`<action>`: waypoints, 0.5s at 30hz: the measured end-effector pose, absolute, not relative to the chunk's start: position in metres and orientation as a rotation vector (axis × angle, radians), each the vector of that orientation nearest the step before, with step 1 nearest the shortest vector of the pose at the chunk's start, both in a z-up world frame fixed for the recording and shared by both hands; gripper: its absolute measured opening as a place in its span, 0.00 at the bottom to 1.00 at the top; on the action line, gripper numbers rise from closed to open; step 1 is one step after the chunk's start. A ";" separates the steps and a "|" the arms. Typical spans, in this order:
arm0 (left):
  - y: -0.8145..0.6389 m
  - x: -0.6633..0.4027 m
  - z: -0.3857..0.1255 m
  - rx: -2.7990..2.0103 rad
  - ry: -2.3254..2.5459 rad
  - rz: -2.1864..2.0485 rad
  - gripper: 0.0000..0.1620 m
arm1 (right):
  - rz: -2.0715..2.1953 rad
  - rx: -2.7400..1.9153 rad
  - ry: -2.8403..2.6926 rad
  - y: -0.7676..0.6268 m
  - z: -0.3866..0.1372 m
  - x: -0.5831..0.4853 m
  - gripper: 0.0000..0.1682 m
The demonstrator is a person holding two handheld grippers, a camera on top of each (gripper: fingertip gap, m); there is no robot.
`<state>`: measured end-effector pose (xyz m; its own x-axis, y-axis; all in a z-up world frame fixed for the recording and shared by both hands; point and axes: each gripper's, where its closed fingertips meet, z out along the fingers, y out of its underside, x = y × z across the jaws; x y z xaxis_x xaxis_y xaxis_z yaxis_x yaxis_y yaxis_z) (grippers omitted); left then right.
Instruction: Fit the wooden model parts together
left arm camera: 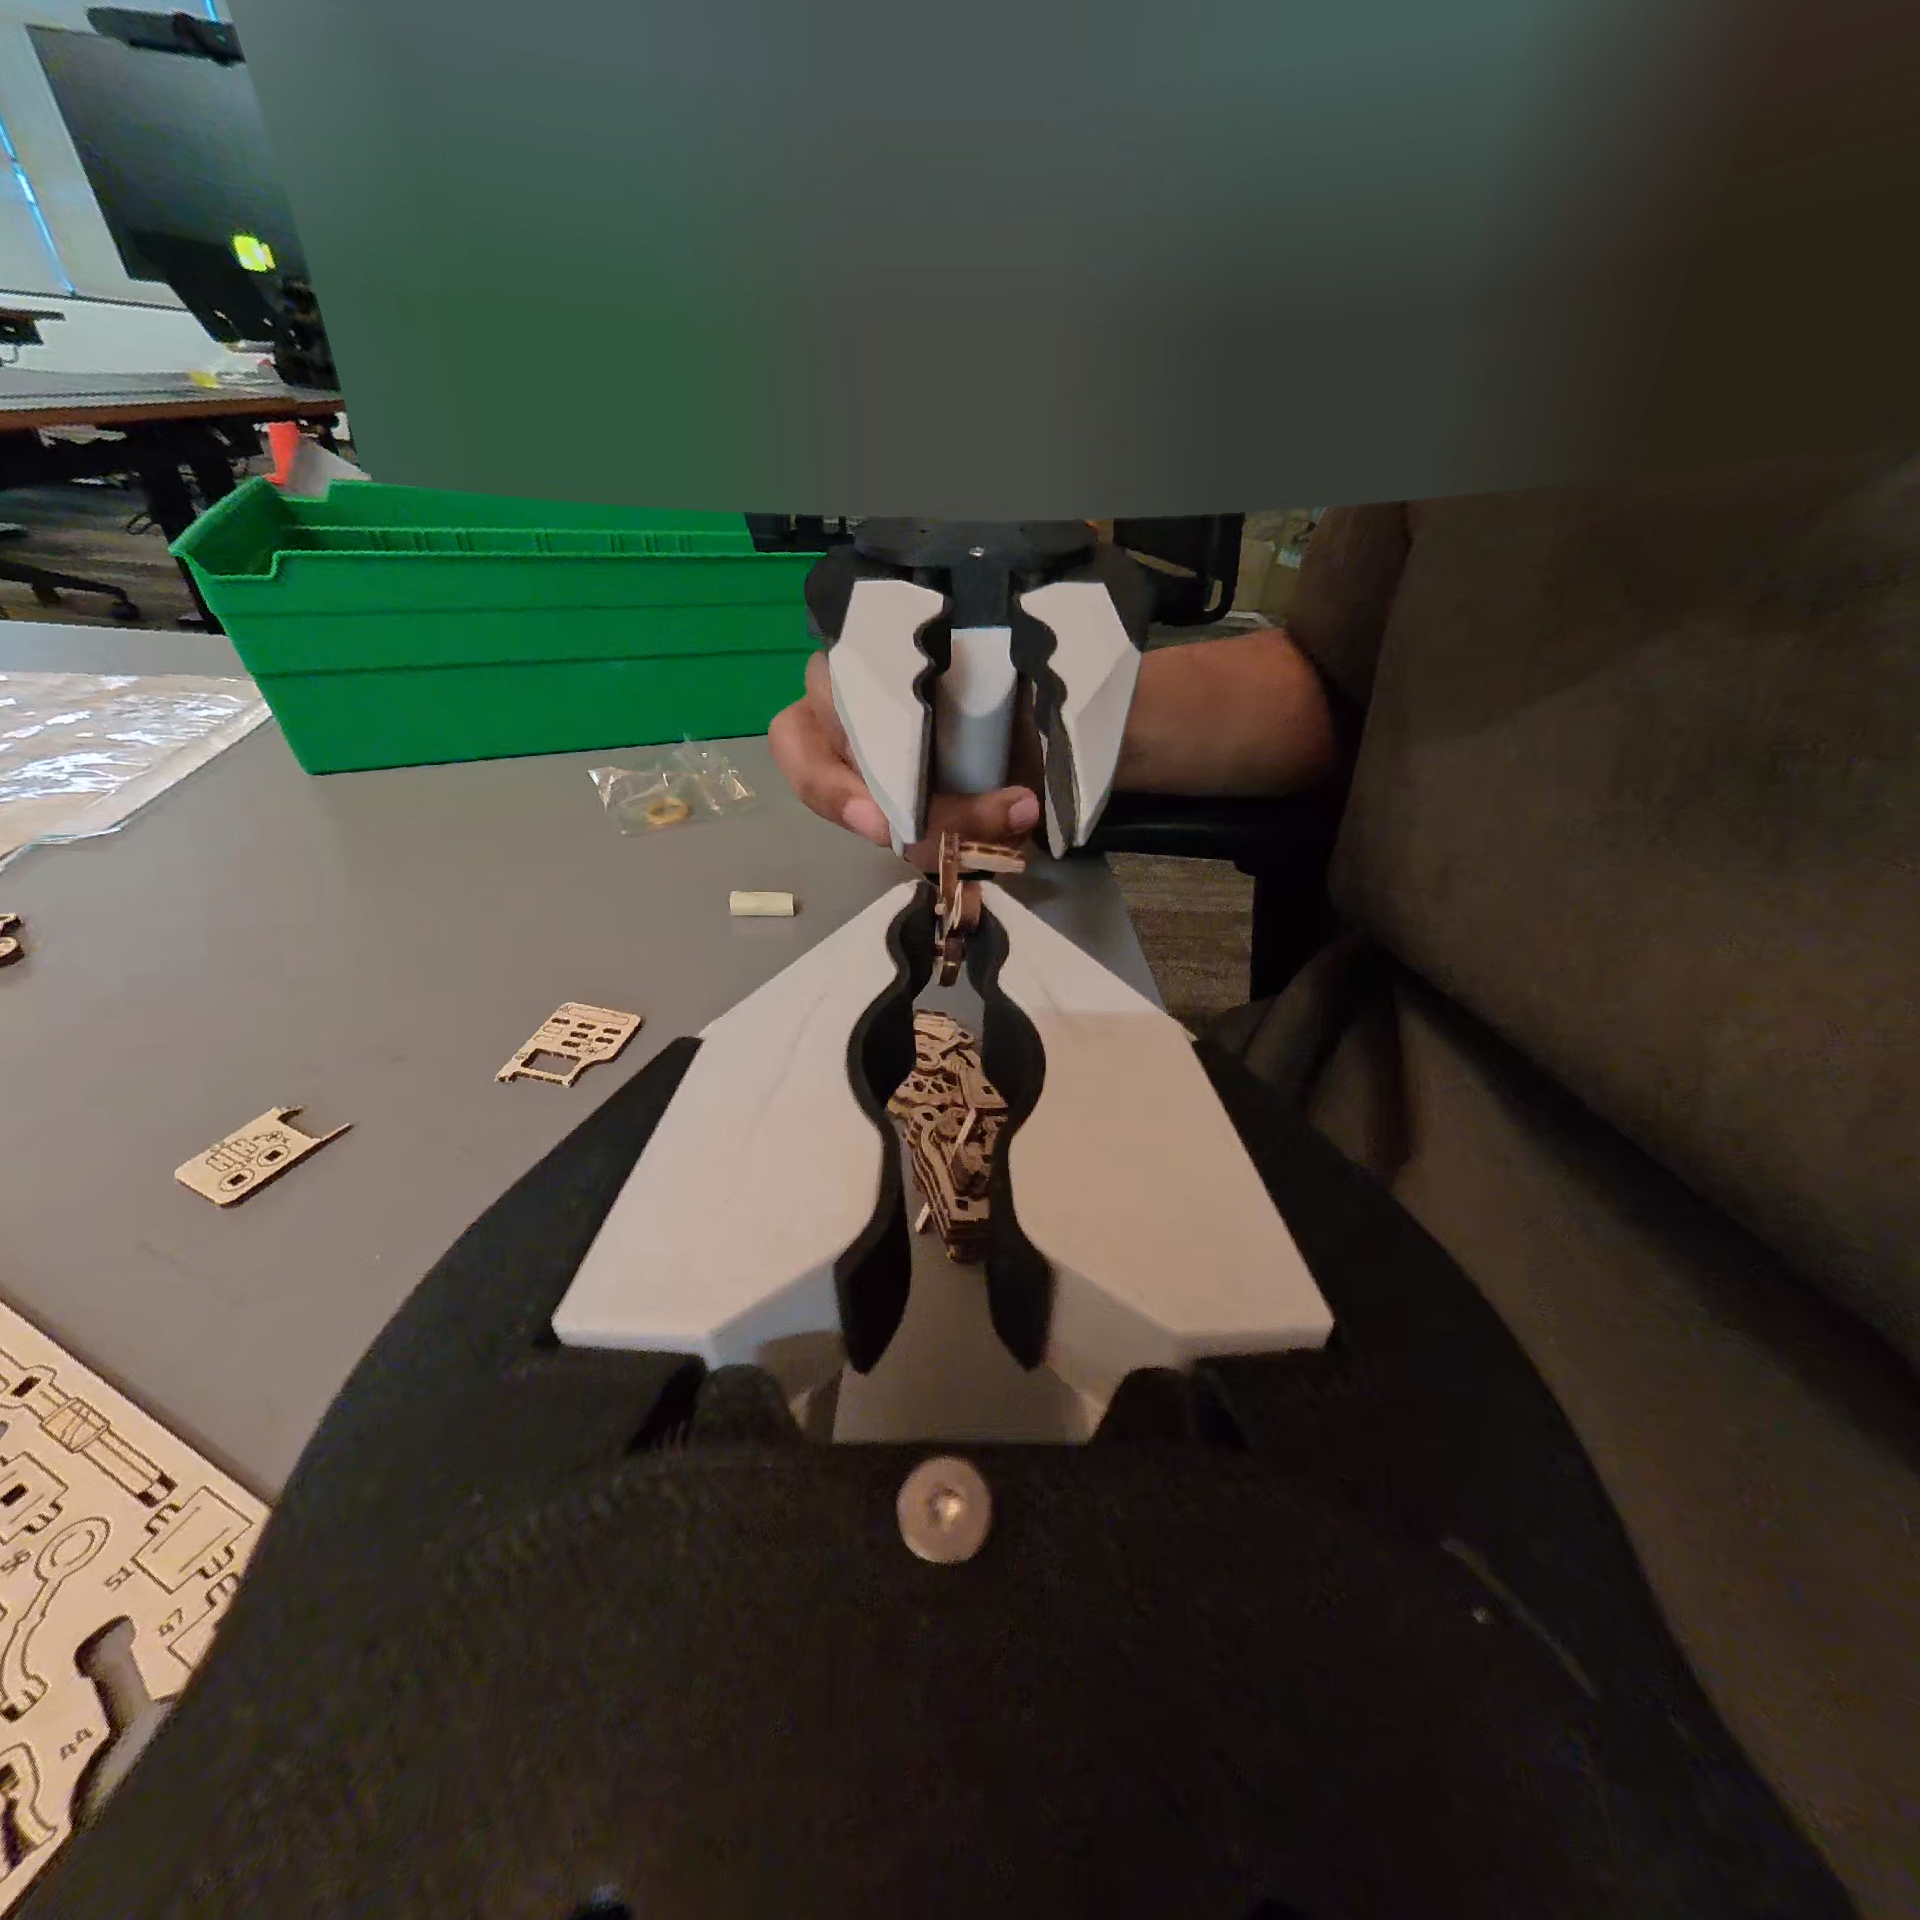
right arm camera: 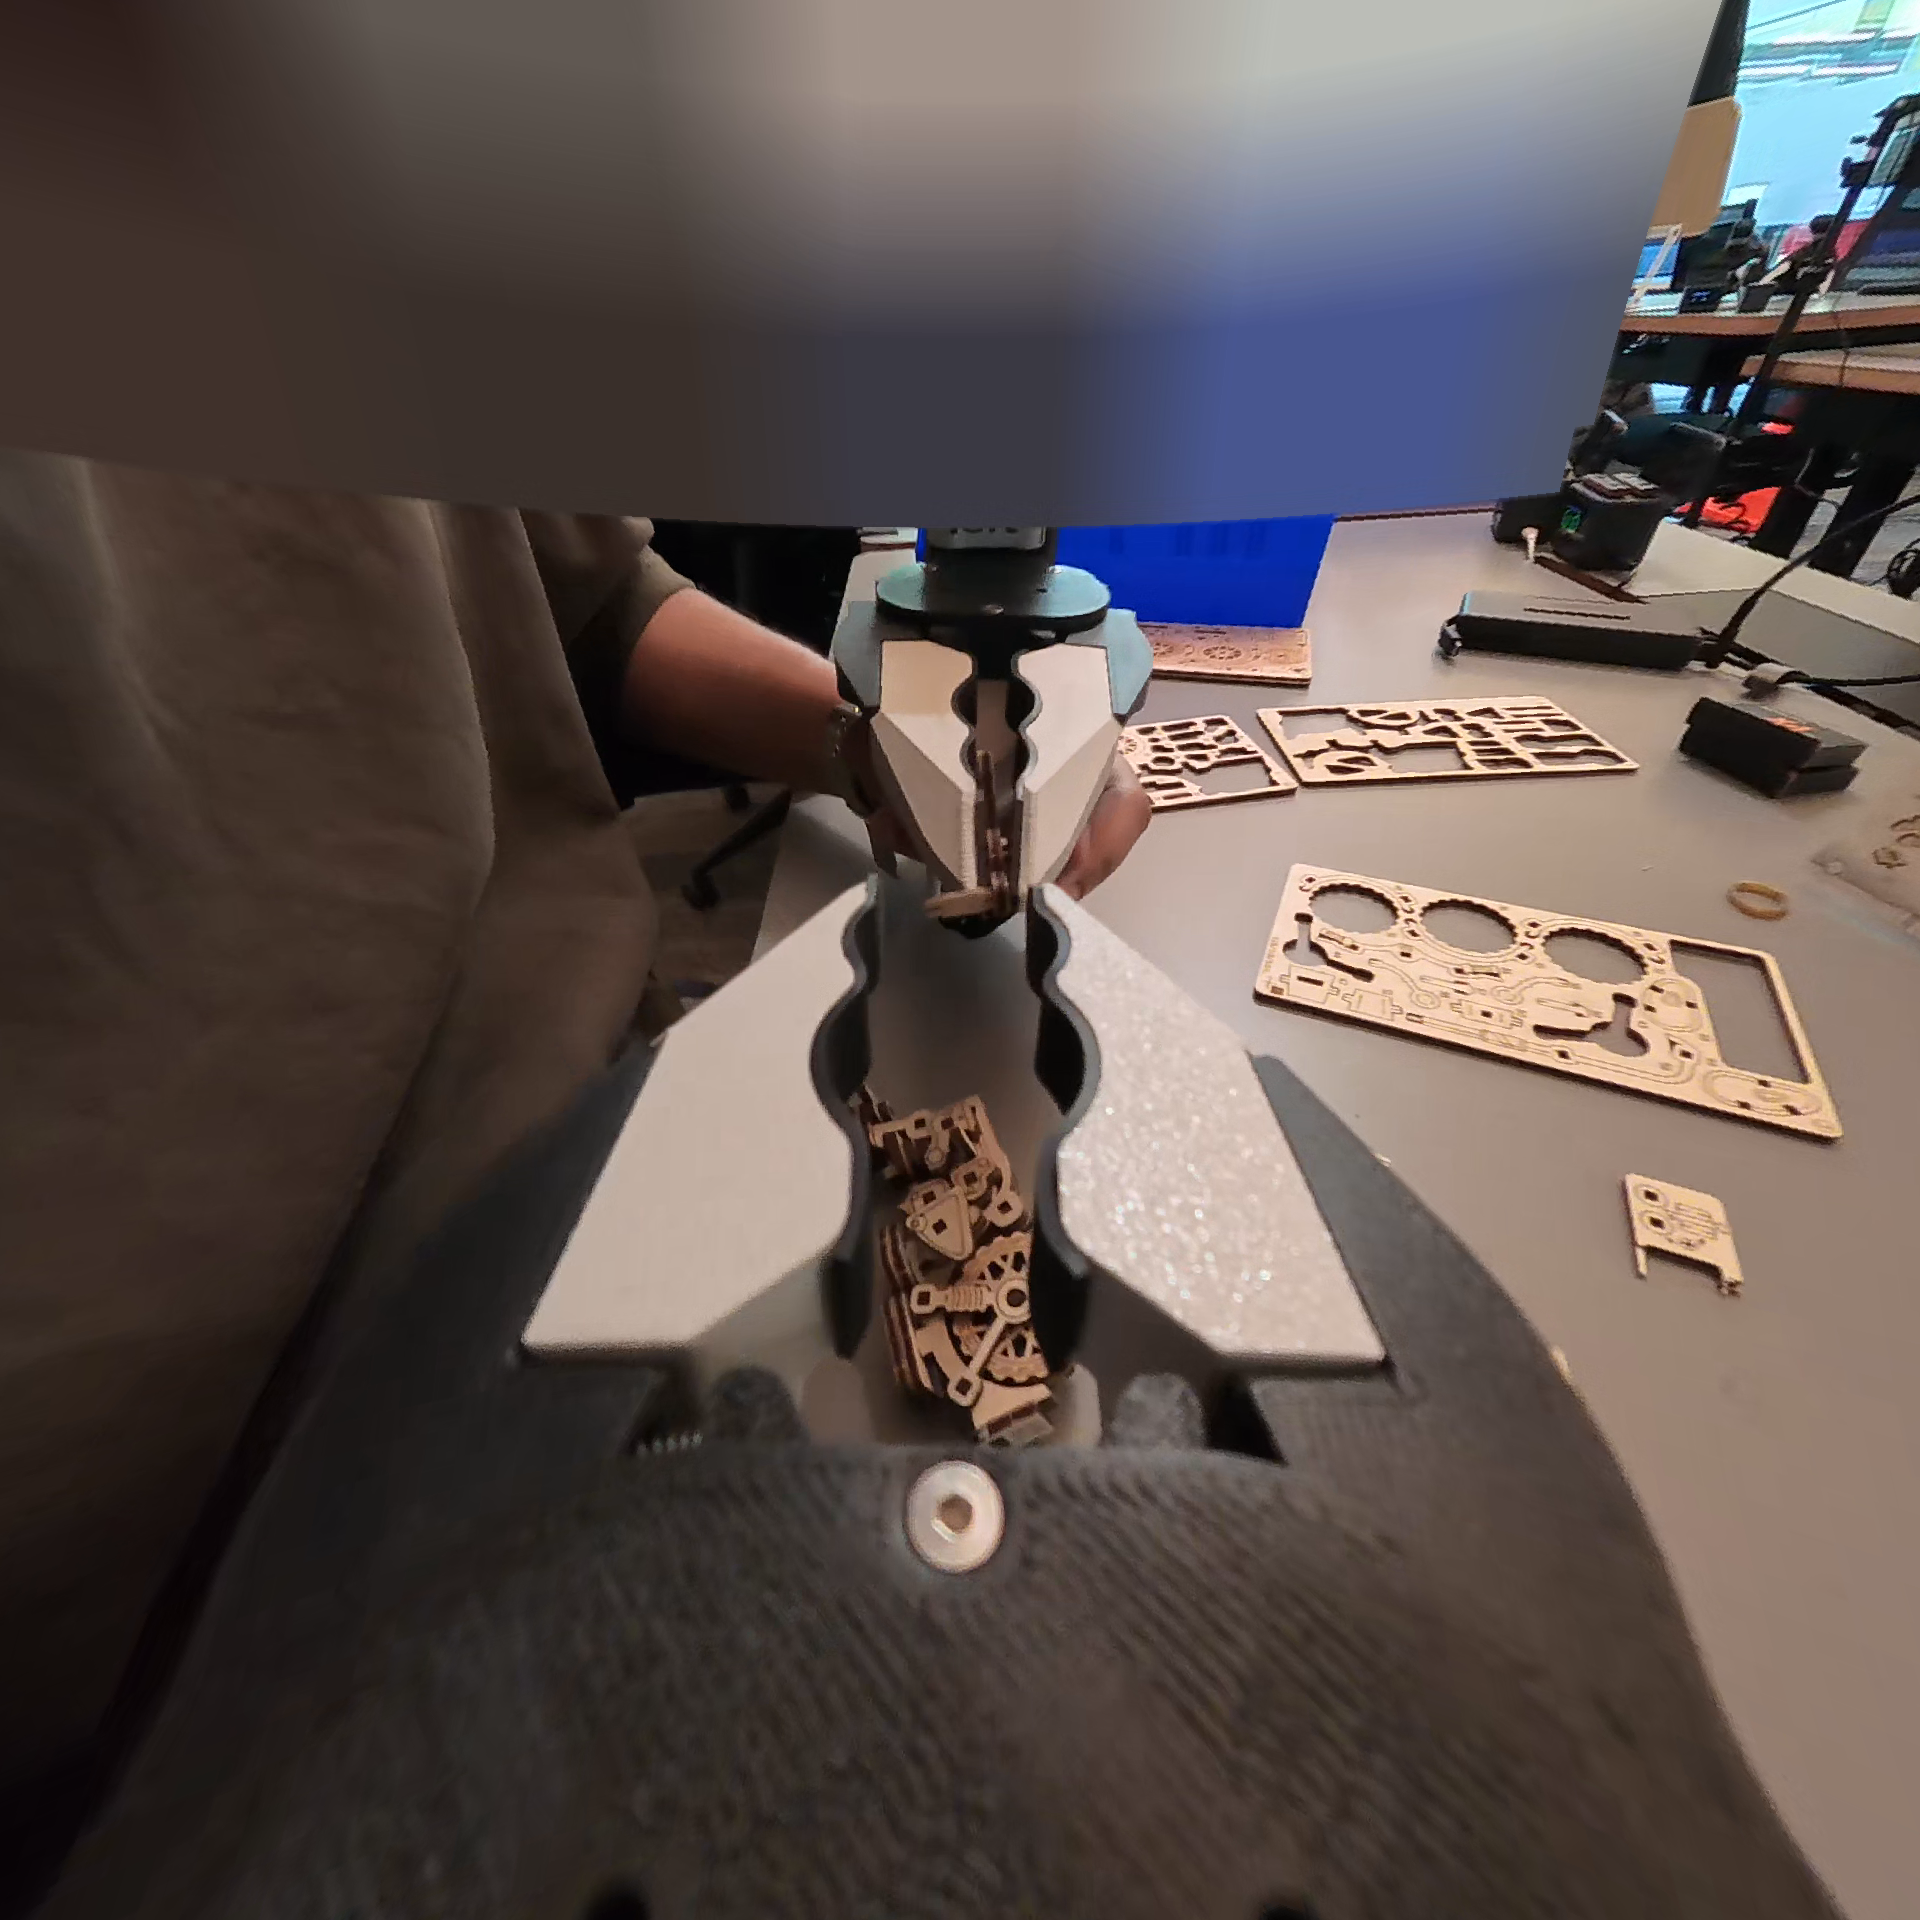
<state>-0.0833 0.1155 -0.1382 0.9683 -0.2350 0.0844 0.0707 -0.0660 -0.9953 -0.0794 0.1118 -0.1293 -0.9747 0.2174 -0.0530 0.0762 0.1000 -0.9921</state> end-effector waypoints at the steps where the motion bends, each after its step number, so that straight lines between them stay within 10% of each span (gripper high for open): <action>1: 0.115 -0.083 -0.138 -1.619 0.129 -0.255 0.00 | 2.008 -0.298 -2.248 0.111 -0.130 -0.079 0.15; 15: 0.116 -0.081 -0.139 -1.622 0.131 -0.268 0.00 | 1.951 -0.282 -2.249 0.110 -0.133 -0.080 0.09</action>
